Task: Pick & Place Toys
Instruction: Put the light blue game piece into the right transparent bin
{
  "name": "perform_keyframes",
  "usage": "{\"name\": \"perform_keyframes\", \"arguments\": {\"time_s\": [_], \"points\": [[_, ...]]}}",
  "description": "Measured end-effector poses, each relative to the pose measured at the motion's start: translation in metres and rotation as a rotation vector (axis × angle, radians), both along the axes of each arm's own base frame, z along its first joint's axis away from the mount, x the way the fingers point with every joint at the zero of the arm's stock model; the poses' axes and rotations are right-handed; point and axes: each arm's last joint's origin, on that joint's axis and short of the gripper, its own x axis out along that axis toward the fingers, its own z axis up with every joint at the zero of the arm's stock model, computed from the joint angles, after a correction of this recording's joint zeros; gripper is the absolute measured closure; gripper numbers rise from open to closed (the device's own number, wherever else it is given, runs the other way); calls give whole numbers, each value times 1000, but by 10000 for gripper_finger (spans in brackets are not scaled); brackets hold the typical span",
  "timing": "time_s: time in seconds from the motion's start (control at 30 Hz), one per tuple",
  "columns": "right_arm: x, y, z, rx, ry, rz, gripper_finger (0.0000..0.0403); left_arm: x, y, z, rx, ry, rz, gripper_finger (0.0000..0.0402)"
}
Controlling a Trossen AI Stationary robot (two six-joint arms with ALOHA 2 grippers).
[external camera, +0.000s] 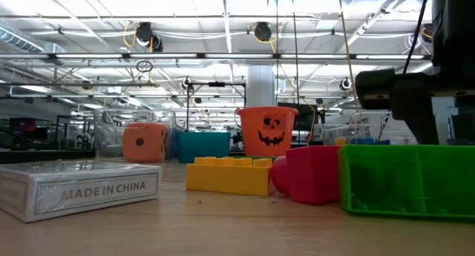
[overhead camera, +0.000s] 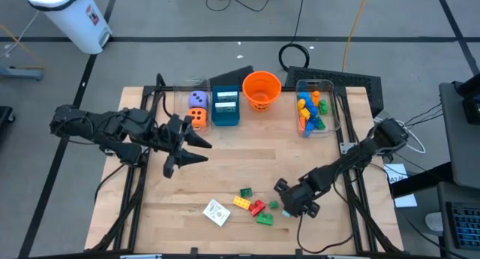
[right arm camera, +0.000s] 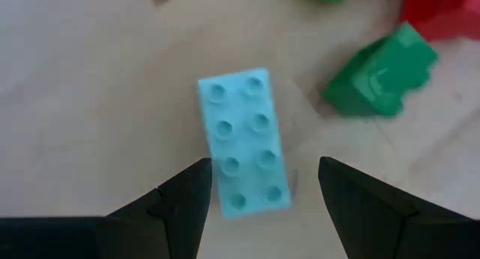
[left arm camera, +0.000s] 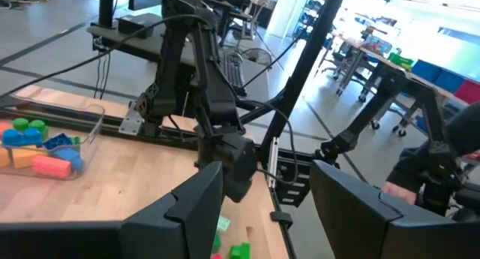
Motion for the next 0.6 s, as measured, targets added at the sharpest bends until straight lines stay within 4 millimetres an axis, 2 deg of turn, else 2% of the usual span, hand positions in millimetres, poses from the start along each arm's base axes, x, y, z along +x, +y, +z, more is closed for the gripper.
{"name": "perform_keyframes", "arguments": {"time_s": [0.37,0.6], "points": [[7,4,-9,9,4,1,170,0,2,0,-1,4,5,190],[6,4,-10,20,22,-23,230,0,2,0,-3,5,4,190]]}}
